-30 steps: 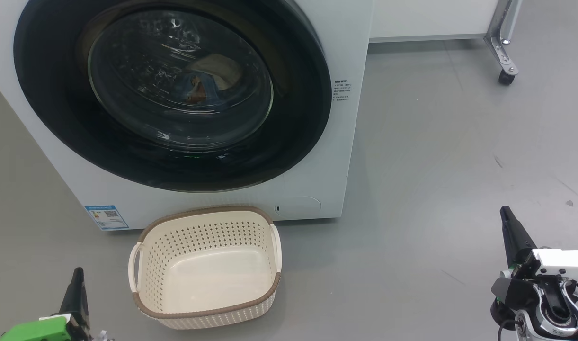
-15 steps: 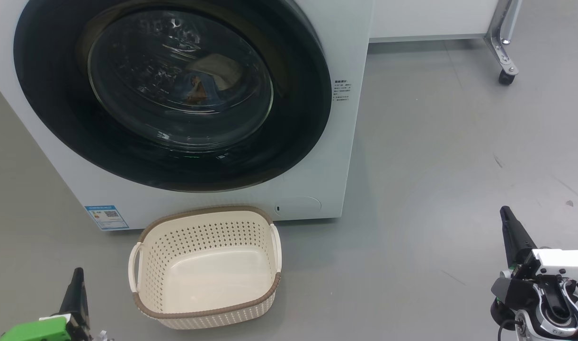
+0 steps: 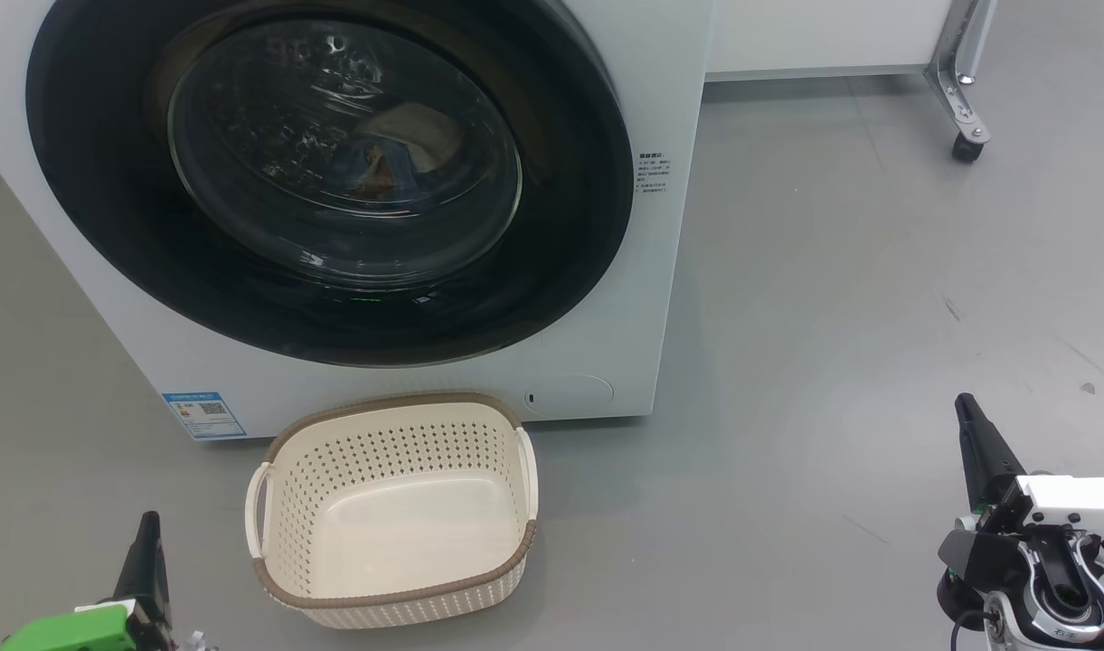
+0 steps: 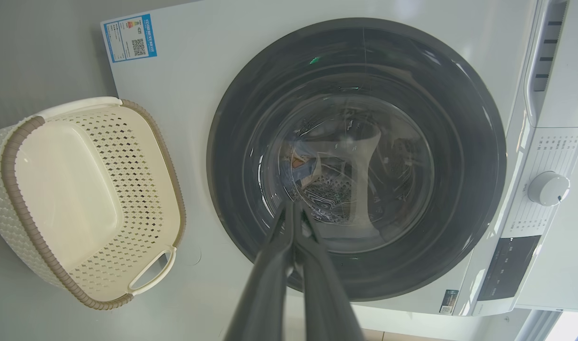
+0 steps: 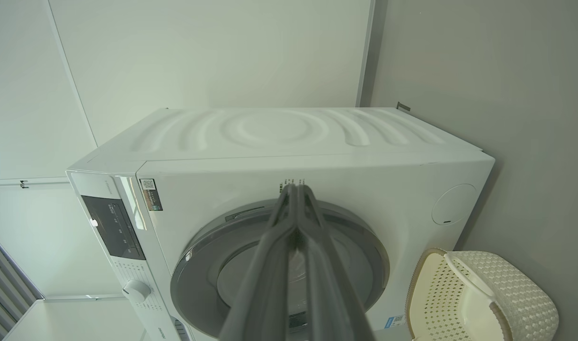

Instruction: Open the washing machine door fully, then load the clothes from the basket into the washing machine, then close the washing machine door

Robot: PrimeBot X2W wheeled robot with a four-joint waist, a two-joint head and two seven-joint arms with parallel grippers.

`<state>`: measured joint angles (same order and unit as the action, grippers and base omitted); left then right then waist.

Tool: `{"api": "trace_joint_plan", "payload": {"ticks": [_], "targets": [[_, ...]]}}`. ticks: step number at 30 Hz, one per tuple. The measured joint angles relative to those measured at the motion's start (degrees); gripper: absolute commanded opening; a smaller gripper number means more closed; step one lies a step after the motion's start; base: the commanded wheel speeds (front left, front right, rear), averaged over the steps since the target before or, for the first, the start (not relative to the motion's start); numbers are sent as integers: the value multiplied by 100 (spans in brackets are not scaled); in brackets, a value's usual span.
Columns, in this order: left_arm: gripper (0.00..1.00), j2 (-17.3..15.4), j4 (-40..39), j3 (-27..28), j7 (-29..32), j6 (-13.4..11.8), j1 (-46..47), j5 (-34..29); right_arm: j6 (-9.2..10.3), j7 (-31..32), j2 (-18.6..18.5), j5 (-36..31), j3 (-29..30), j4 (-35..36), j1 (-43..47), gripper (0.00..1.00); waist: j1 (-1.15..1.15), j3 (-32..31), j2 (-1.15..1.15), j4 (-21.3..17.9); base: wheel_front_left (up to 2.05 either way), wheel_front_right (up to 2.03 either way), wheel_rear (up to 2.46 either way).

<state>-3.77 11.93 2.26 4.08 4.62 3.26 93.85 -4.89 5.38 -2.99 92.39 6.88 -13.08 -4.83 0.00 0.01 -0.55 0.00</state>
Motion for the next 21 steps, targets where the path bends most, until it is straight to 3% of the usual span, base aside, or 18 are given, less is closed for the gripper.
{"api": "trace_joint_plan", "payload": {"ticks": [21], "targets": [[0,1,11,4,1,0,1,0,0,0,2,0,0,0,0,0,0,0,0,0,0,0,0]]}}
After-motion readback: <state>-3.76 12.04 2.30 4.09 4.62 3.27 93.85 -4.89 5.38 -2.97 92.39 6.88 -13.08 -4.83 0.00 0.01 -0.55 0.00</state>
